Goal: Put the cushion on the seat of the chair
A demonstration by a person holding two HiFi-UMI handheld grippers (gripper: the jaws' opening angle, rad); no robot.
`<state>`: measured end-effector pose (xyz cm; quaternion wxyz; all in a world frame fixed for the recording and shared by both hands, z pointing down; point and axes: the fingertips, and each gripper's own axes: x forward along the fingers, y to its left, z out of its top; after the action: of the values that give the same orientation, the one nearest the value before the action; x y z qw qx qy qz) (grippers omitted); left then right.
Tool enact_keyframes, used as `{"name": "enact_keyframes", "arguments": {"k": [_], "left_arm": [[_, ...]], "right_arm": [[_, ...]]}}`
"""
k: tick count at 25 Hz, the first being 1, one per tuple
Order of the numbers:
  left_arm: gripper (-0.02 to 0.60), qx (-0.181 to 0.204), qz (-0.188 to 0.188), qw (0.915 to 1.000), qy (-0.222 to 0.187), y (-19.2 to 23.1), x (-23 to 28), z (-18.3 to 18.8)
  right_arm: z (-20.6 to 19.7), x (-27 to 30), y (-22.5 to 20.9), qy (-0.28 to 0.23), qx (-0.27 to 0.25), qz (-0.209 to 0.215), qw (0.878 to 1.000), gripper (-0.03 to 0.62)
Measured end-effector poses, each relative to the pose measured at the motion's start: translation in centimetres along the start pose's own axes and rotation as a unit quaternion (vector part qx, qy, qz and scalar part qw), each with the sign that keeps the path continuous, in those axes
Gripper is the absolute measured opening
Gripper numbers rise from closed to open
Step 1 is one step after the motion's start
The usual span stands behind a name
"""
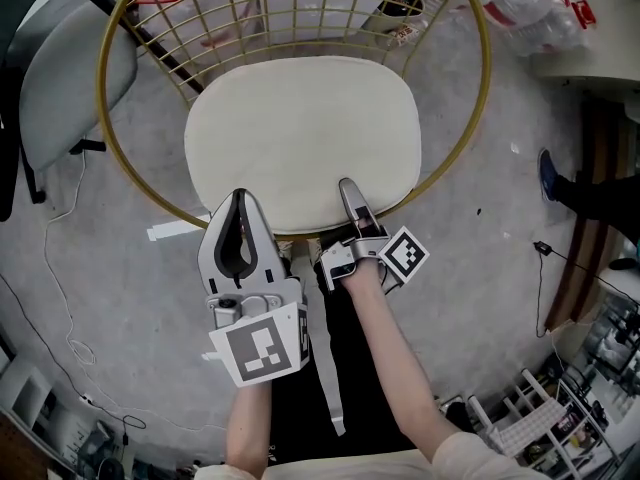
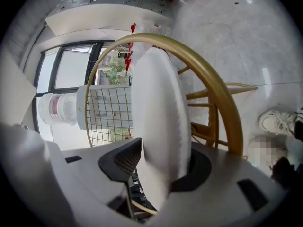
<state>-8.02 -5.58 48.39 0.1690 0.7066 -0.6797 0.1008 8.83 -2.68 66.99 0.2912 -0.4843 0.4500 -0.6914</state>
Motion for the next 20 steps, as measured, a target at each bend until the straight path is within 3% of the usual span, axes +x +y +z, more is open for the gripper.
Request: {"name": "enact_keyframes", "arguments": {"k": [20], "left_arm": [[0.014,0.006,0.003,0.9999,-0.012,0.7,-0.2,3.7]], "right_arm": [[-3.2,-7.9,-1.6,-0.016,0.032,-0.069,0.997,0.172]]}}
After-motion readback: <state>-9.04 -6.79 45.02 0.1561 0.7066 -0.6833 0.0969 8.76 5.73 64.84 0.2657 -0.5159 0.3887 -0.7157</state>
